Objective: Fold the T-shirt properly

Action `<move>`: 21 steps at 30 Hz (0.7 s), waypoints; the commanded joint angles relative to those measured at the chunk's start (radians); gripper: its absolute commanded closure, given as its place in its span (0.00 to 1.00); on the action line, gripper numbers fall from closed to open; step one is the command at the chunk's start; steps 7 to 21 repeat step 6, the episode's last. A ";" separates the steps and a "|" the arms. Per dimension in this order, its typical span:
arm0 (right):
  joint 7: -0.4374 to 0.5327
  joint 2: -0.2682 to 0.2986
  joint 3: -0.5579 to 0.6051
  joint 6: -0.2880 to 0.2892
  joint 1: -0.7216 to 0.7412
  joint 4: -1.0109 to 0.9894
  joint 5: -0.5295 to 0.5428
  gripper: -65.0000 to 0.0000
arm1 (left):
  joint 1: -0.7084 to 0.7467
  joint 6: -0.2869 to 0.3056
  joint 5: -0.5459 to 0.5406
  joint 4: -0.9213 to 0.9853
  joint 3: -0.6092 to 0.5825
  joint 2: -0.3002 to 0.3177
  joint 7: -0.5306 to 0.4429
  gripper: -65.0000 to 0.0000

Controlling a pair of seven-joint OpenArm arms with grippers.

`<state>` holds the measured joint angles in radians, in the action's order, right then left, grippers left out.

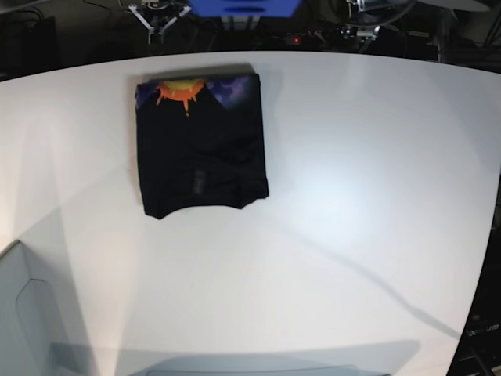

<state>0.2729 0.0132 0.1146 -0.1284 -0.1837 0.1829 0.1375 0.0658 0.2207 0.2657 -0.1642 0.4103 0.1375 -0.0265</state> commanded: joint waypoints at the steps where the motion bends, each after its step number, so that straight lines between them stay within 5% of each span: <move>1: -0.004 0.006 0.018 -0.006 0.000 -0.003 0.003 1.00 | 0.006 0.003 0.004 -0.001 0.000 0.006 0.003 1.00; 21: -0.062 -0.005 0.073 -0.006 0.022 -0.003 0.003 1.00 | 0.006 0.003 0.007 -0.001 0.000 0.003 0.001 1.00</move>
